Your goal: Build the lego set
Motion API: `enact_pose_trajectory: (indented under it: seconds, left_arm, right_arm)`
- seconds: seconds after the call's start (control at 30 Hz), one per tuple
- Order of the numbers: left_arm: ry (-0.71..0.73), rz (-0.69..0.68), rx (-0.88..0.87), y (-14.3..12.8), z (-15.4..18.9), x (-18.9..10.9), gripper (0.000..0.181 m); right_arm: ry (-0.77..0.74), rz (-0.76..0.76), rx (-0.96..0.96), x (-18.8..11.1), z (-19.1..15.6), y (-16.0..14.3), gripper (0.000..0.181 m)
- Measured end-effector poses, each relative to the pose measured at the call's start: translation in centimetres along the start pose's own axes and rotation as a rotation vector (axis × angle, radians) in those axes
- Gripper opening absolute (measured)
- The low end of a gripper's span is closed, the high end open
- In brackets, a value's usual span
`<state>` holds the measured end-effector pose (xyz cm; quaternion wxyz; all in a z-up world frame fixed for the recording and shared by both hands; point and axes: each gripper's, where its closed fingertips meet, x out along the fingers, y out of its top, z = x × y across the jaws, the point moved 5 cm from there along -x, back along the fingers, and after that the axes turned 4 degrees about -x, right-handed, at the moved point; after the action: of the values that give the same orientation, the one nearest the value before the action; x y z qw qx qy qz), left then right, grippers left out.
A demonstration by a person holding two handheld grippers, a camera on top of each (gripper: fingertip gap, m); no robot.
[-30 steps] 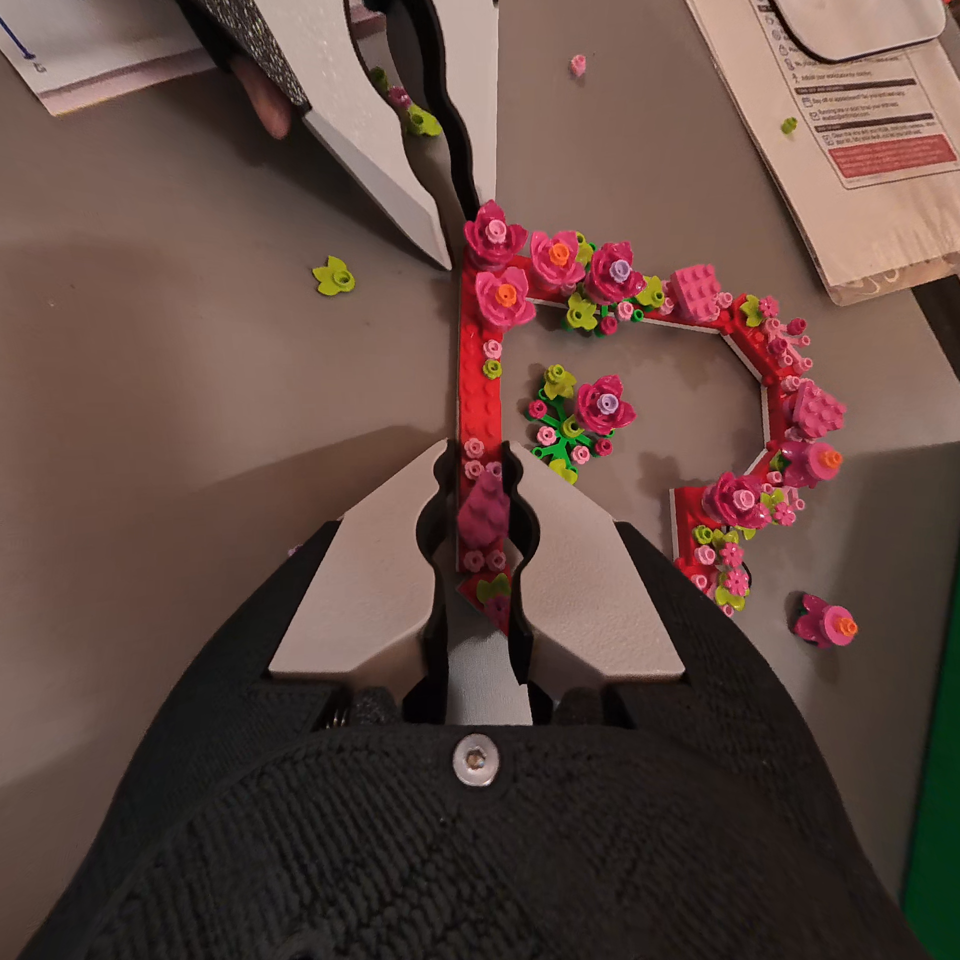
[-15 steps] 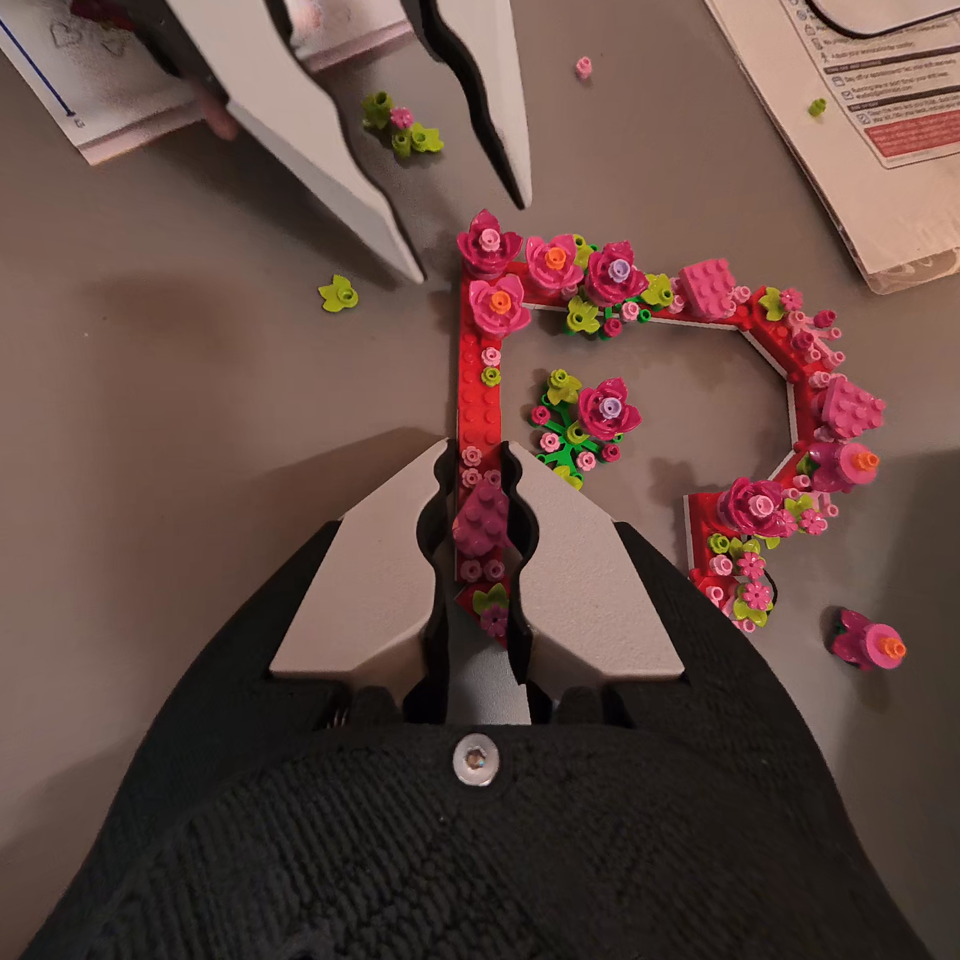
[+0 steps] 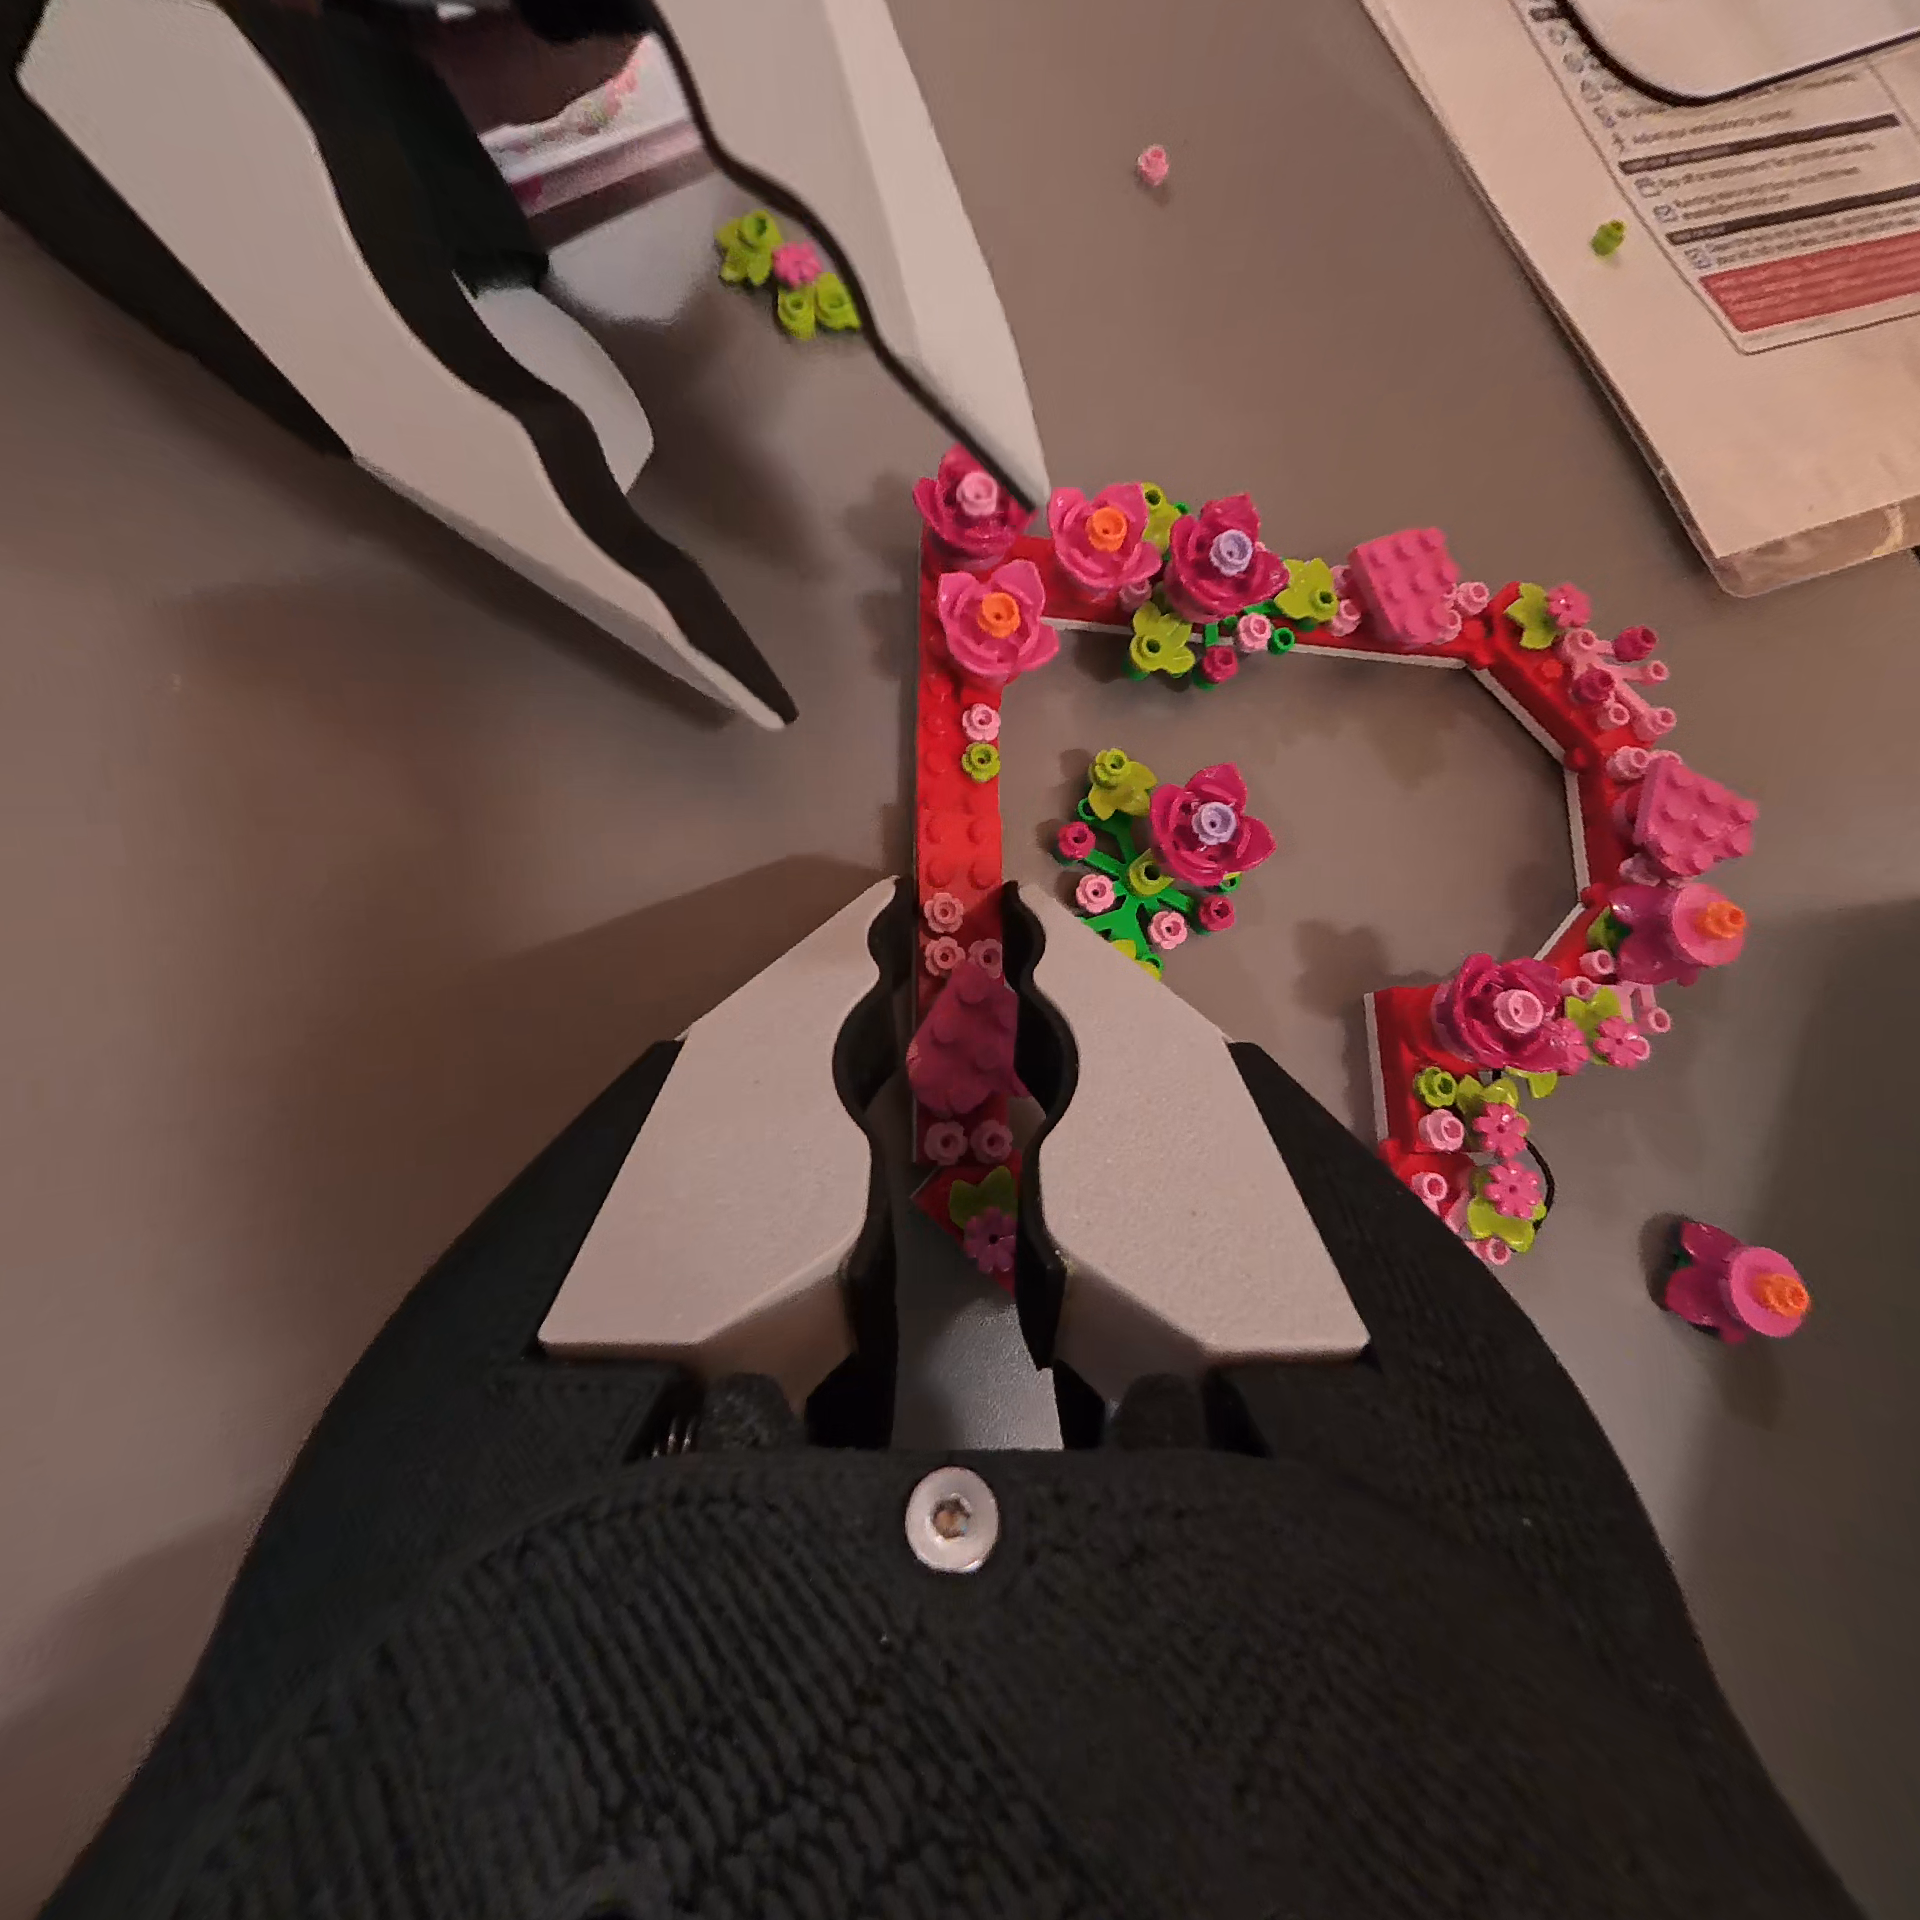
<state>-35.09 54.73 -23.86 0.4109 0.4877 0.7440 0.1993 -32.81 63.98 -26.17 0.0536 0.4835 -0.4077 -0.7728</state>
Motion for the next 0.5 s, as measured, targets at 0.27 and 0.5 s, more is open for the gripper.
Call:
enact_pose_trajectory:
  seconds: [0.27, 0.5]
  left_arm:
    - [-0.005, 0.002, -0.047, -0.67, -0.79, -0.29, 0.045]
    - [-0.026, 0.002, -0.031, -0.36, -0.29, -0.22, 0.045]
  right_arm:
    - [0.032, -0.017, 0.029, 0.55, -0.03, 0.30, 0.025]
    - [0.056, -0.056, 0.046, 0.67, 0.08, 0.46, 0.014]
